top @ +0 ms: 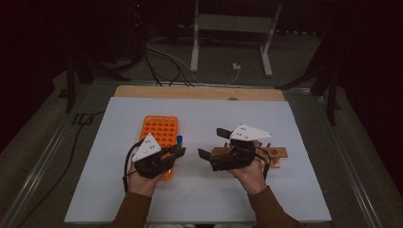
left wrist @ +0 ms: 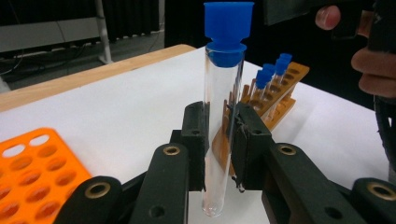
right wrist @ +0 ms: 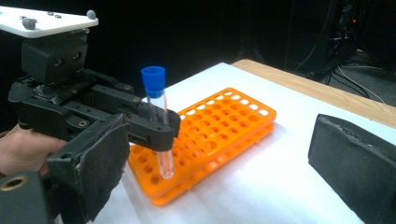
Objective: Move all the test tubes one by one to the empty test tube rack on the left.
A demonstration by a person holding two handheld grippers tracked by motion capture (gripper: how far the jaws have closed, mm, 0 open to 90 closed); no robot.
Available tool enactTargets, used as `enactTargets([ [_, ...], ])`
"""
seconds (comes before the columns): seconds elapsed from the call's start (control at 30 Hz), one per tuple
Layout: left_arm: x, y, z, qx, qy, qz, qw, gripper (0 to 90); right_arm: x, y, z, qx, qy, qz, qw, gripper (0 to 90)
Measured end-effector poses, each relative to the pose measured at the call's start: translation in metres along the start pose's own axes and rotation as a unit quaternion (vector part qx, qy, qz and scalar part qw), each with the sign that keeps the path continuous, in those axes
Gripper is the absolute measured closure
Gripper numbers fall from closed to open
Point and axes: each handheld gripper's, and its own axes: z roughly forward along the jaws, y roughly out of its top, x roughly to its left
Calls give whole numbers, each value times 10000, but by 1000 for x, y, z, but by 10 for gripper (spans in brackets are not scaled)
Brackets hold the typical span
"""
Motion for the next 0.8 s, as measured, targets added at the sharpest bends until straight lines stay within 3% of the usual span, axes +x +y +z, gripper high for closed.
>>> enactTargets([
  [0.3, 13, -17, -14, -8, 175, -107, 9998, 772, -3, -7, 0, 122, -71, -26, 9999, 48],
  [0.8, 17, -46, -19, 151, 400, -197, 9989, 772, 3, -9, 1, 121, -9, -68, 9999, 52],
])
